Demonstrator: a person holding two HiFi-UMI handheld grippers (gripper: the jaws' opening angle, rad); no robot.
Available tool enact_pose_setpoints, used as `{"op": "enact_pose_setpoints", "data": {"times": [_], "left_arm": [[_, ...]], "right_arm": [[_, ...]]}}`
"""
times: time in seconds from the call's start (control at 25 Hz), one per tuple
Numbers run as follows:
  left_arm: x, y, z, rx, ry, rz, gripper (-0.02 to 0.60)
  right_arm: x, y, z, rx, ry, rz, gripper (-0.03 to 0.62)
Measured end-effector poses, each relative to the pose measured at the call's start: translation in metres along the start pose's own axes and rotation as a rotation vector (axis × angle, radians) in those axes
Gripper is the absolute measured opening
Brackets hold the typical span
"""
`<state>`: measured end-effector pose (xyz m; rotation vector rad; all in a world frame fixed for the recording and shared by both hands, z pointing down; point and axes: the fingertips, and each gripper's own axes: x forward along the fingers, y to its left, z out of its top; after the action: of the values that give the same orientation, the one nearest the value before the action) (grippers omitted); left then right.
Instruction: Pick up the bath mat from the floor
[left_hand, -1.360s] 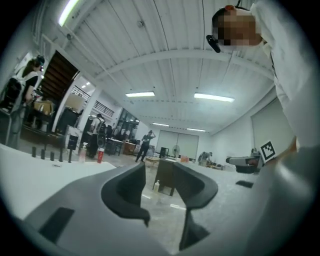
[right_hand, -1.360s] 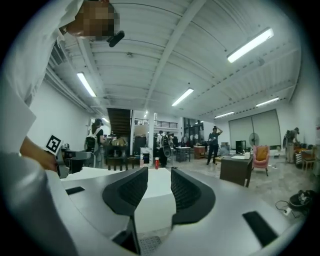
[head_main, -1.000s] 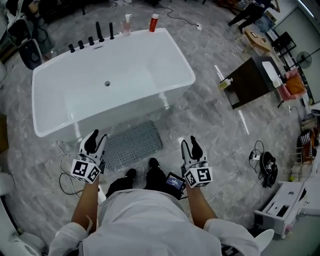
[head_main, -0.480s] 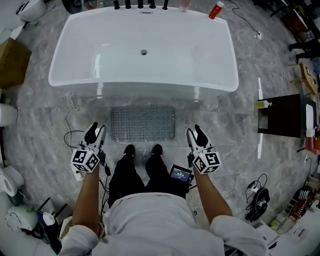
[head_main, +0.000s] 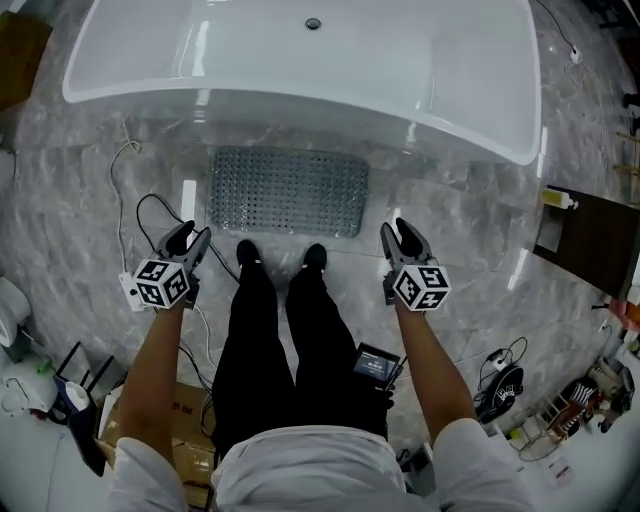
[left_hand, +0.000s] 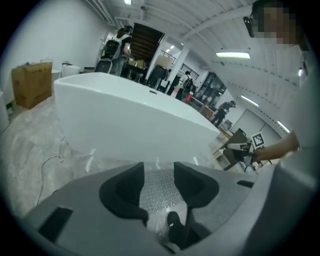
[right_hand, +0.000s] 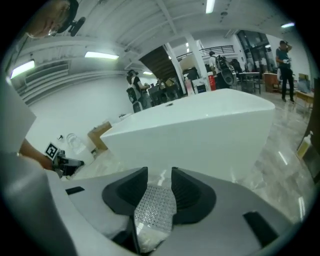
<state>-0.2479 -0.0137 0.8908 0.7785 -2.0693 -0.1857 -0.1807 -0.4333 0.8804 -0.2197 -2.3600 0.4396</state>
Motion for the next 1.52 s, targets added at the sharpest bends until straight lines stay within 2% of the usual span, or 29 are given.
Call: {"op": "enact_pose_setpoints", "data": {"times": [0.16,0.28,0.36,0.48,0.64,0.84,1.16,1.32,1.52], "left_arm": [[0.065,0.057,-0.072,-0.032,0.093,0.010,0.198],[0.094,0.096,-0.103,-0.123,0.127,0.049,0.199],[0.111,0.121,-0.118,-0.176,0.134,0.067,0.201],[0.136,0.151,-0.149,-0.190,0.179,0.081,0.204],[0.169,0.187,-0.190,-0.183,0.251,0.096,0.216],[0.210,0.211,-0.243,-0.178,0.322,0.085,0.222],[0.256,0.268,-0.306,-0.192,0.386,0.107,0.250],[0.279,0.301,-0.327,-0.160,0.414,0.111,0.256],[0.310,0.331,-0.348,-0.161,0.425,0.125,0.261]], "right_arm": [[0.066,-0.026,-0.084,-0.150,0.153,0.041,0.164],[0.099,-0.044,-0.135,-0.243,0.274,0.069,0.164],[0.121,-0.057,-0.169,-0.274,0.344,0.092,0.164],[0.146,-0.076,-0.219,-0.237,0.416,0.116,0.164],[0.174,-0.120,-0.264,-0.098,0.415,0.038,0.164],[0.203,-0.176,-0.310,0.036,0.408,-0.079,0.164],[0.257,-0.217,-0.371,0.015,0.427,-0.097,0.170],[0.280,-0.237,-0.395,0.026,0.414,-0.123,0.217],[0.300,-0.270,-0.424,0.028,0.444,-0.166,0.229]]}}
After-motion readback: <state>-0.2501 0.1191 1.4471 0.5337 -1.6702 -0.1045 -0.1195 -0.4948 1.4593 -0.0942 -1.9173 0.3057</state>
